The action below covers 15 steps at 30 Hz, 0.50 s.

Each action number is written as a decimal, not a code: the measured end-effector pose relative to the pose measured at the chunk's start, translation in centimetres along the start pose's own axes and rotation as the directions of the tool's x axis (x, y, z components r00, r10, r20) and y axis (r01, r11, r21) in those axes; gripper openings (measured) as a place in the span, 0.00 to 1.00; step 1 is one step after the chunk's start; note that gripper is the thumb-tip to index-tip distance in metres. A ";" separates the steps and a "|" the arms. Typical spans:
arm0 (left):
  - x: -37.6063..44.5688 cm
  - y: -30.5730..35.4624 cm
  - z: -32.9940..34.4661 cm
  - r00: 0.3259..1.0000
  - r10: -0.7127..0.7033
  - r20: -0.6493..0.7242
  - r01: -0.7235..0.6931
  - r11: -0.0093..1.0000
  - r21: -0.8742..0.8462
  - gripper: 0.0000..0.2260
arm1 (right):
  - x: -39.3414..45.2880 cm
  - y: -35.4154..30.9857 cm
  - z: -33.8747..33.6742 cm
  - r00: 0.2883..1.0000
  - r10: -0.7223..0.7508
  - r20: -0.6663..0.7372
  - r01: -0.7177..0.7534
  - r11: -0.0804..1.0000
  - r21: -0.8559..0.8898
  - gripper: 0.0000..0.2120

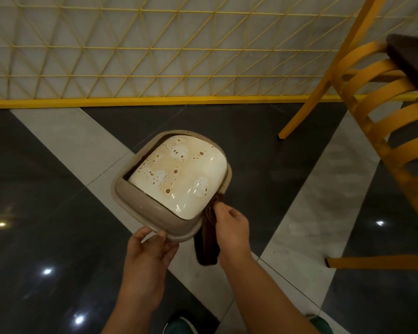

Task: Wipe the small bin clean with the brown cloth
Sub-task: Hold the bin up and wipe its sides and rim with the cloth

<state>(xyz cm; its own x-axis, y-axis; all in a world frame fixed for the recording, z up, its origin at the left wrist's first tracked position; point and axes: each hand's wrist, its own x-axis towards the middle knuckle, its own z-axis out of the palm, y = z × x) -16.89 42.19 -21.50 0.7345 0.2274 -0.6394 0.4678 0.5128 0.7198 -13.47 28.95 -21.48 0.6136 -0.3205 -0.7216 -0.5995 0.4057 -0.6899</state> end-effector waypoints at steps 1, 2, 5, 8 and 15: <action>-0.1 -0.3 0.3 0.999 0.006 -0.035 -0.007 1.000 -0.024 0.04 | -0.4 0.5 0.2 1.000 0.012 -0.010 -0.012 1.000 0.015 0.07; -0.4 -0.6 0.6 0.998 0.003 -0.055 -0.006 0.999 -0.052 0.03 | -0.8 1.2 0.5 1.000 0.013 -0.028 -0.012 0.999 0.032 0.07; -1.0 -1.2 1.2 0.994 -0.003 -0.110 -0.010 0.993 -0.116 0.03 | -2.0 3.8 0.9 0.997 -0.051 -0.055 0.052 0.998 0.026 0.08; -1.0 -1.2 1.2 0.989 0.004 -0.151 -0.017 0.996 -0.083 0.03 | -3.3 5.7 1.6 0.997 -0.075 -0.020 0.075 0.997 -0.032 0.08; -0.6 -0.8 1.6 0.990 0.027 -0.137 -0.036 0.997 -0.064 0.05 | -1.7 1.8 1.1 0.992 -0.037 -0.125 0.047 0.996 0.075 0.07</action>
<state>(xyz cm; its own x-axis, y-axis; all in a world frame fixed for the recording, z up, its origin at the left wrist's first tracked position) -16.96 40.28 -21.26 0.6727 0.3521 -0.6508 0.4087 0.5564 0.7235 -15.00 31.18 -21.40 0.5666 -0.4394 -0.6970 -0.5298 0.4536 -0.7167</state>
